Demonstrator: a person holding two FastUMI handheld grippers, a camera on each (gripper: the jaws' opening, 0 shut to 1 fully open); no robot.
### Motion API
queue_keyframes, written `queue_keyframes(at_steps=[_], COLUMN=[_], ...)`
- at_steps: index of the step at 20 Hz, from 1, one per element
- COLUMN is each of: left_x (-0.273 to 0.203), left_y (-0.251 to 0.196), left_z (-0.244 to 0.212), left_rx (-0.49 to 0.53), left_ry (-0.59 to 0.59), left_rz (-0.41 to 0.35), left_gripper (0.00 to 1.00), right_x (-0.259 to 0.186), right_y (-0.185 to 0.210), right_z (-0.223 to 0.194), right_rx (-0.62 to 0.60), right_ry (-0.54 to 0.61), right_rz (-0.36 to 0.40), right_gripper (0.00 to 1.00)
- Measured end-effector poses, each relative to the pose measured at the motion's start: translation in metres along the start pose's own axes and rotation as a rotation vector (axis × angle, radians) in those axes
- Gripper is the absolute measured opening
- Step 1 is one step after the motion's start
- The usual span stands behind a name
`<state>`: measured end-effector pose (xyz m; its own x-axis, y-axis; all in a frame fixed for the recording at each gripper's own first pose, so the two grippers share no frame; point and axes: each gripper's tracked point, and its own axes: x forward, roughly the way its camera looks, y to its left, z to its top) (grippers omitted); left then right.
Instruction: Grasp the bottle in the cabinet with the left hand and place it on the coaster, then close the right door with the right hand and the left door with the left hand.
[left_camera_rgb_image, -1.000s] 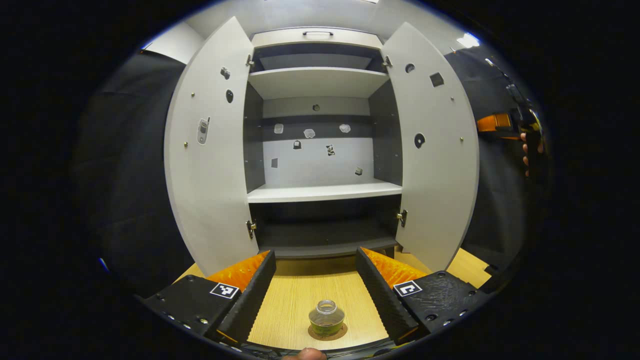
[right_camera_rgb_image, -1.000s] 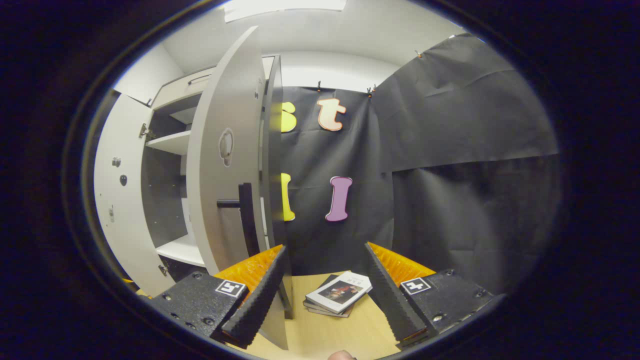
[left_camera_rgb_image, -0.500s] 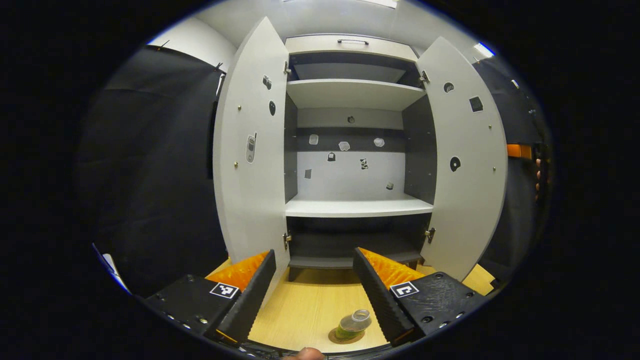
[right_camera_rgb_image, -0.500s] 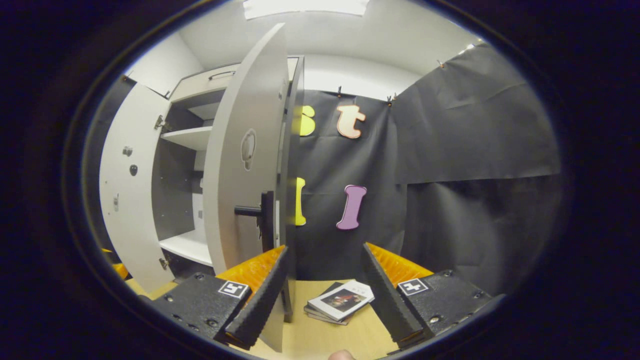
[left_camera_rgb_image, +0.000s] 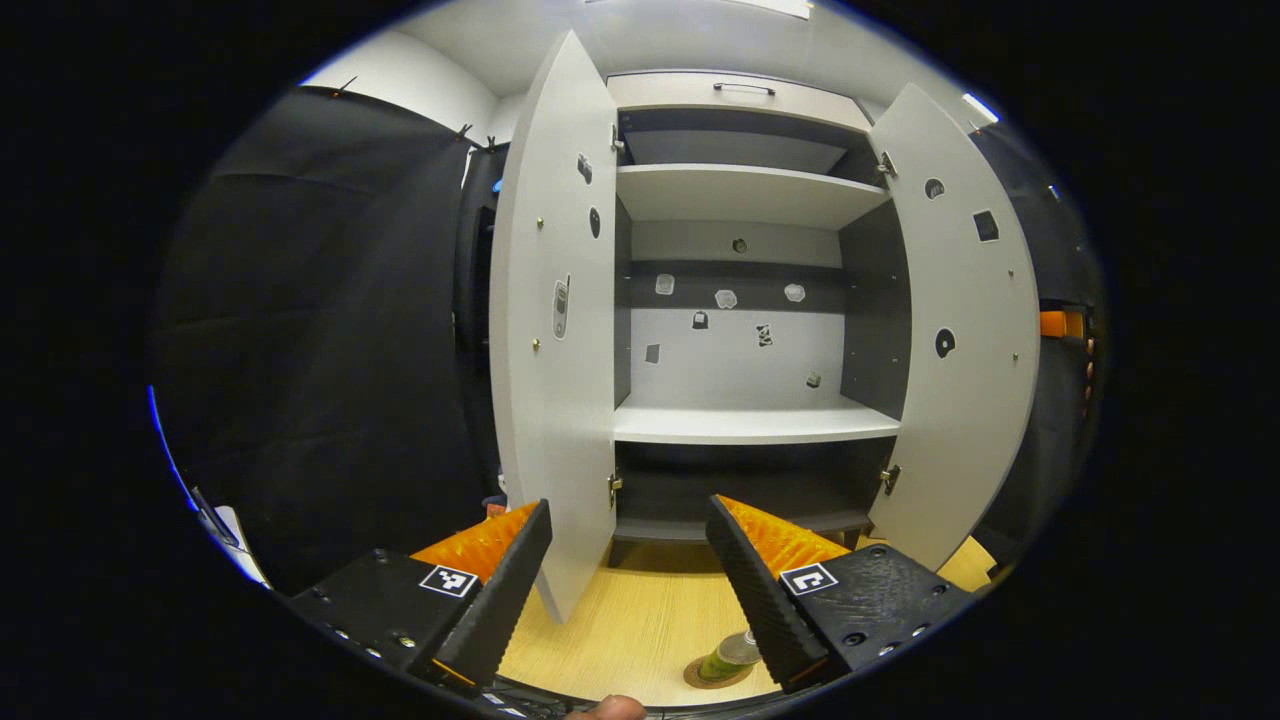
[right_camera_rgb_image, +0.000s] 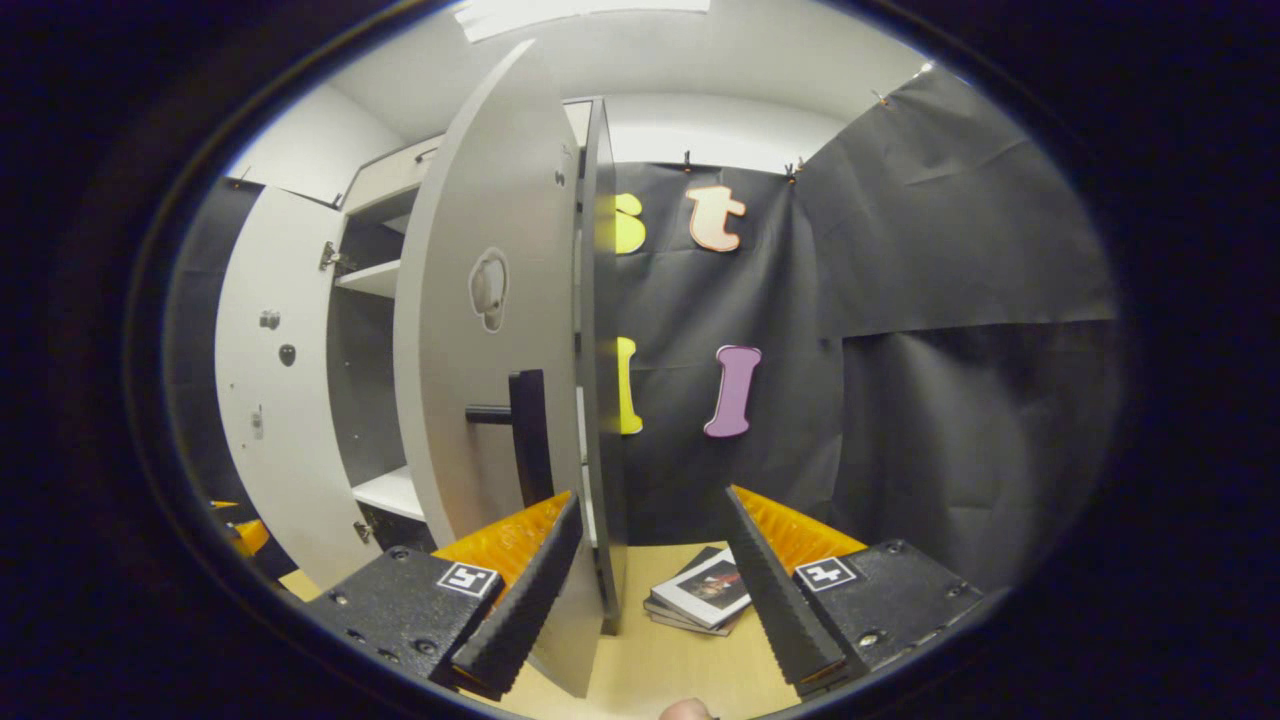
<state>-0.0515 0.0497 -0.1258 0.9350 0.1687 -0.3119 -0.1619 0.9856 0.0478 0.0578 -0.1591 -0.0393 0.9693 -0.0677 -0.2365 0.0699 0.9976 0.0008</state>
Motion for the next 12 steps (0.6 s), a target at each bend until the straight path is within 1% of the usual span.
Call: queue_keyframes(at_steps=[1, 3, 6, 9, 10, 11, 12], left_x=[0.002, 0.0, -0.002, -0.002, -0.002, -0.002, -0.003], left_y=[0.004, 0.011, 0.021, 0.032, 0.034, 0.038, 0.04], left_z=[0.001, 0.003, 0.006, 0.007, 0.008, 0.009, 0.009], left_rx=[-0.003, -0.008, -0.012, -0.01, -0.013, -0.02, -0.028], left_ry=[0.002, 0.004, -0.003, -0.008, -0.011, -0.012, -0.012], left_rz=[0.006, 0.019, 0.036, 0.06, 0.066, 0.073, 0.08], left_gripper=[0.94, 0.94, 0.94, 0.94, 0.94, 0.94, 0.94], right_x=[0.001, 0.001, 0.001, 0.005, 0.005, 0.006, 0.007], right_y=[0.005, 0.015, 0.024, 0.039, 0.043, 0.047, 0.051], right_z=[-0.001, -0.003, -0.004, -0.004, -0.005, -0.006, -0.006], right_rx=[0.005, 0.007, 0.006, 0.007, 0.007, 0.008, 0.006], right_ry=[0.004, 0.01, 0.017, 0.027, 0.03, 0.033, 0.032], right_rz=[0.02, 0.055, 0.081, 0.124, 0.14, 0.149, 0.154], right_gripper=[0.93, 0.93, 0.93, 0.93, 0.89, 0.93, 0.93])
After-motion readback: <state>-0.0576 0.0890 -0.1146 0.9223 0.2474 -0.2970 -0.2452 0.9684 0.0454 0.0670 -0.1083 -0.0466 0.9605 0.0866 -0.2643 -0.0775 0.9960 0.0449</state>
